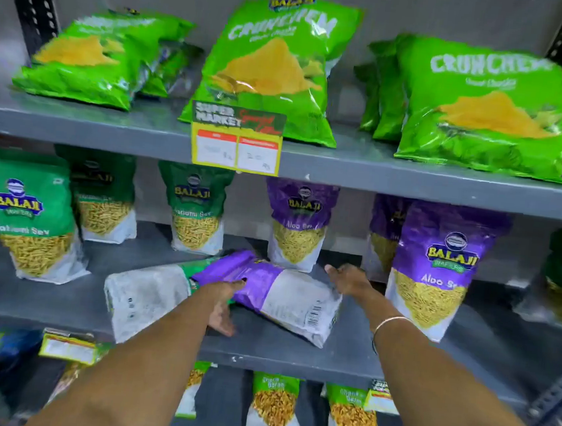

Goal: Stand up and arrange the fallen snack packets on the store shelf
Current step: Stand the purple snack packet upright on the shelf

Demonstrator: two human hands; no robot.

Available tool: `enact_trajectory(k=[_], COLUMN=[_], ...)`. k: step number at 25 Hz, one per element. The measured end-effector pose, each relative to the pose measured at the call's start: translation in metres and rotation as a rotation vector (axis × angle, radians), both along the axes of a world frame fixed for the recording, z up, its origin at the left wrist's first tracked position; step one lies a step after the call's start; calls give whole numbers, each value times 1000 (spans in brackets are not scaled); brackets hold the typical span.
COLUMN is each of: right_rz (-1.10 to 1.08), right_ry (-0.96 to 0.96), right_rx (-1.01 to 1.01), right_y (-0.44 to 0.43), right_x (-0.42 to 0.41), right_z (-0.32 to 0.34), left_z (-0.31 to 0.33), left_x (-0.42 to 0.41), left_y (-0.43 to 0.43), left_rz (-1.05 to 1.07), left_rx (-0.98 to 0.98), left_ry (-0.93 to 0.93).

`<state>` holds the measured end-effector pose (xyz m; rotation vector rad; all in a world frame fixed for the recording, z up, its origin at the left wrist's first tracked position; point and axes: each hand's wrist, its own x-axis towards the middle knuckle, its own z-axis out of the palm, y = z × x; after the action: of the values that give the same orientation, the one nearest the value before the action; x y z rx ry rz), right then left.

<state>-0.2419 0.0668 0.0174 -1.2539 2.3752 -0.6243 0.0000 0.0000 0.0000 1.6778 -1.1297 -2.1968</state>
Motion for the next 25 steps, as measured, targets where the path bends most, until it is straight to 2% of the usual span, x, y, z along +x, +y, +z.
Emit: enact_trajectory(k=[2, 5, 6, 9, 12, 16, 19, 21, 25], right_rz=[34, 96, 108, 163, 179, 219, 170, 121, -10], right_ry=[-134, -411, -450, -447, -419, -323, -392, -463, -537], right_rx=[40, 195, 226, 331, 347, 278, 183, 44, -189], right_y=[-14, -29, -29, -26, -17, -5, 1, 4, 4], right_x=[-14, -21, -21, -28, -25, -17, -11, -4, 5], right_z=[-7, -14, -14, -5, 6, 16, 11, 0, -26], left_z=[-9, -23, -27, -28, -10, 36, 66, 78, 75], left_x=[-18, -28, -26, -20, -20, -23, -34, -45, -59], left_y=[-5, -17, -21, -31, -37, -41, -45, -47, -52], left_rz=[147, 263, 287, 257, 213, 100, -3, -91, -247], left_rx=[26, 72, 86, 95, 35, -118, -297, -428, -575], left_ry=[123, 224, 243, 285, 264, 218, 162, 143, 120])
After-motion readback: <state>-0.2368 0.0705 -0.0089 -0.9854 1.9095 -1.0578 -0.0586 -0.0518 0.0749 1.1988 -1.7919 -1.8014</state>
